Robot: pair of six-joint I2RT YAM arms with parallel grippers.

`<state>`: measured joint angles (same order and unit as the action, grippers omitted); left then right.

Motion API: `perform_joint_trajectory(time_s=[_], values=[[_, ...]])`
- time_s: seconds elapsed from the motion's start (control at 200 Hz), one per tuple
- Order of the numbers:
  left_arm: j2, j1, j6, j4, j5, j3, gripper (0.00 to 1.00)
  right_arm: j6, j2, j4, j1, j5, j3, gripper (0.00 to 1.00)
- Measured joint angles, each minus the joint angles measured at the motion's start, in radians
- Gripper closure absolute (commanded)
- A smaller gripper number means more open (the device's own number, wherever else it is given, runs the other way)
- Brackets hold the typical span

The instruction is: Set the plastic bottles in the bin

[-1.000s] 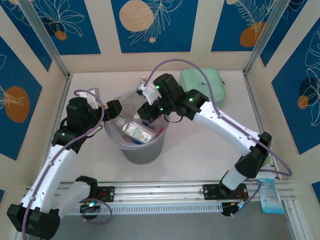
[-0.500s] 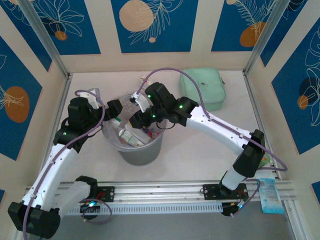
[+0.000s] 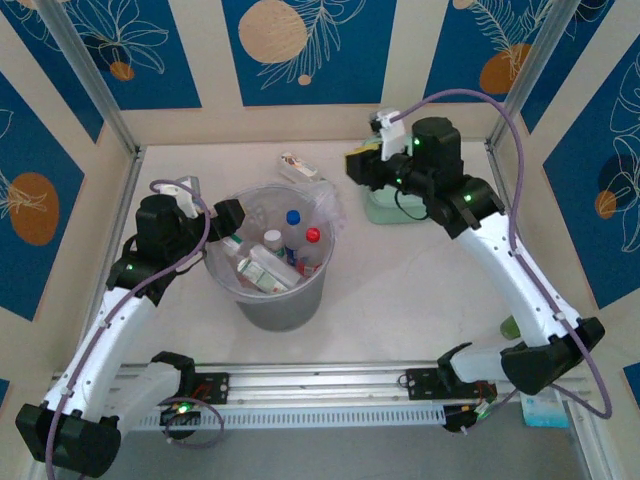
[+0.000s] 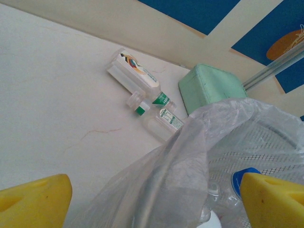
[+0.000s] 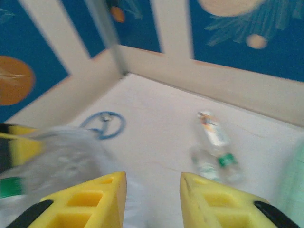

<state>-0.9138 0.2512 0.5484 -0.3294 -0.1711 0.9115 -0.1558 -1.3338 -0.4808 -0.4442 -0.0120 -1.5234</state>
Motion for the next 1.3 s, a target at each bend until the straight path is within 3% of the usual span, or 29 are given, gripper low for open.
perform_joint_trajectory(time_s=[0.125, 0.225, 0.345, 0.54, 0.735, 1.036, 1.301], values=[[0.000, 0.000, 0.000, 0.000, 0.008, 0.000, 0.10, 0.000, -0.145, 0.008, 0.106, -0.040, 0.017, 0.58], [0.000, 0.000, 0.000, -0.001, 0.016, 0.000, 0.11, 0.004, -0.353, -0.030, 0.137, -0.077, -0.070, 0.55], [0.000, 0.000, 0.003, -0.002, 0.023, 0.001, 0.11, 0.014, -0.624, -0.048, 0.129, -0.080, -0.253, 0.52], [-0.028, 0.000, 0.011, -0.024, 0.026, 0.028, 0.12, -0.002, -0.951, -0.024, 0.099, -0.010, -0.483, 0.31], [-0.062, 0.000, 0.013, -0.039, 0.034, 0.054, 0.12, 0.053, -1.205, -0.087, 0.042, 0.032, -0.787, 0.28], [-0.087, 0.000, 0.019, -0.047, 0.041, 0.074, 0.12, 0.059, -1.319, -0.157, -0.011, 0.012, -0.943, 0.26], [-0.090, 0.000, 0.019, -0.054, 0.042, 0.079, 0.12, 0.027, -1.347, -0.233, 0.019, 0.001, -0.971, 0.46]])
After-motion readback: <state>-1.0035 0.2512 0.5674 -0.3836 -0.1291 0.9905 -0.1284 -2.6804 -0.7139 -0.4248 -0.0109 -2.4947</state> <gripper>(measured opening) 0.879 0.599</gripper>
